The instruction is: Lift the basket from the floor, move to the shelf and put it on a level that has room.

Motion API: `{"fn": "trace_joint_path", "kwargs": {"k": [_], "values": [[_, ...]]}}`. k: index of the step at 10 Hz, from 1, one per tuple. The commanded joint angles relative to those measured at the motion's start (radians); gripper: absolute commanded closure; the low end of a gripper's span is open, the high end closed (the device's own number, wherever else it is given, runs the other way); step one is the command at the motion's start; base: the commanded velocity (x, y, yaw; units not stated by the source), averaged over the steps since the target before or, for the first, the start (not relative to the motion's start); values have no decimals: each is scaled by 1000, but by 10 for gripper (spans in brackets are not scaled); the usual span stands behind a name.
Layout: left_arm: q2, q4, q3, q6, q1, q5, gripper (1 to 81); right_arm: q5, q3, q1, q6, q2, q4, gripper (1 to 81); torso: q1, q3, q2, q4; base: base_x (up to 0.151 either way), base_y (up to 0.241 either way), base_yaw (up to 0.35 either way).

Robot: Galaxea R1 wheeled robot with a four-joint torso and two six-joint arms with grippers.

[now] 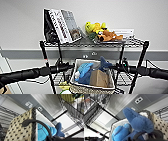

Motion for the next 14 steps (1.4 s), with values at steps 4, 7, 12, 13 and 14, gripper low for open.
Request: {"fn": "trace_joint_path", "kwargs": {"k": [4, 7, 12, 13, 14], "values": [[141, -51, -202, -2, -260, 33, 811, 28, -151, 246, -11, 100, 3, 811, 0, 0, 0, 0, 0, 0, 0], [178, -56, -251, -4, -295, 53, 811, 7, -224, 255, -13, 131, 2, 811, 0, 0, 0, 0, 0, 0, 0], [243, -64, -389, -2, -332, 119, 811, -48, -356, 286, -13, 198, -7, 811, 1, -1, 1, 0, 0, 0, 0], [269, -58, -429, -2, -332, 129, 811, -51, -373, 284, -13, 210, -9, 811, 1, -1, 1, 0, 0, 0, 0], [286, -58, -452, -2, -333, 134, 811, -53, -384, 281, -13, 218, -9, 811, 1, -1, 1, 0, 0, 0, 0]]}}
